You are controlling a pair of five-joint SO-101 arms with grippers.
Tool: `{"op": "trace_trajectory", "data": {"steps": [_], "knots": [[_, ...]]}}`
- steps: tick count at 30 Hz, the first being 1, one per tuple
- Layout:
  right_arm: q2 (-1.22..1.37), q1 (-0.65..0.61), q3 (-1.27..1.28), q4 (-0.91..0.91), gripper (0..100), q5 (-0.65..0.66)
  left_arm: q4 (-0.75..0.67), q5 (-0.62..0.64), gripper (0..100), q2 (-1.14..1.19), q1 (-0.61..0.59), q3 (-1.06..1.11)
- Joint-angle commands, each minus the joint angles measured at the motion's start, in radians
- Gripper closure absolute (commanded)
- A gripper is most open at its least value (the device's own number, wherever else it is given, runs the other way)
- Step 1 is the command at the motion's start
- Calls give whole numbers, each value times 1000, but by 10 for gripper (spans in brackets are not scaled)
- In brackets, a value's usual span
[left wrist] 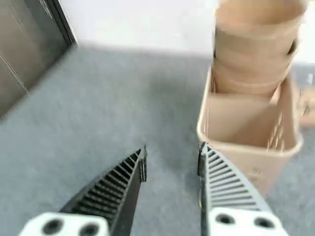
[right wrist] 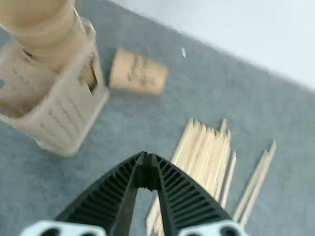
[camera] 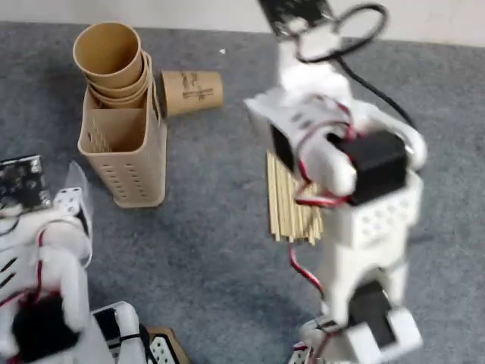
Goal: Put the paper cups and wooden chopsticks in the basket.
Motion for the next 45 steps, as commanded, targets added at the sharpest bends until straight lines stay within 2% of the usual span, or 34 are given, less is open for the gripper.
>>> {"op": "trace_trajectory", "data": {"steps": [1, 5, 11, 13, 17, 22, 30, 39, 45], "knots": [[-217, 50, 420, 45, 993, 37, 86, -11, 797, 166, -4, -252], [-461, 85, 858, -54, 993, 64, 218, -3, 796, 501, 21, -501], [-881, 101, 1646, -475, 993, 68, 482, 18, 796, 989, 96, -990], [-993, 102, 1883, -602, 993, 107, 551, 25, 796, 1122, 101, -1158], [-1153, 102, 2175, -750, 993, 172, 565, 41, 749, 1311, 99, -1313], [-1293, 102, 2322, -788, 993, 173, 563, 52, 733, 1409, 124, -1311], [-1500, 102, 2414, -783, 993, 173, 560, 60, 735, 1529, 163, -1277], [-1623, 102, 2468, -774, 993, 173, 560, 57, 837, 1753, 156, -1277], [-1632, 102, 2468, -754, 993, 173, 563, 52, 1000, 1787, 185, -1276]]}}
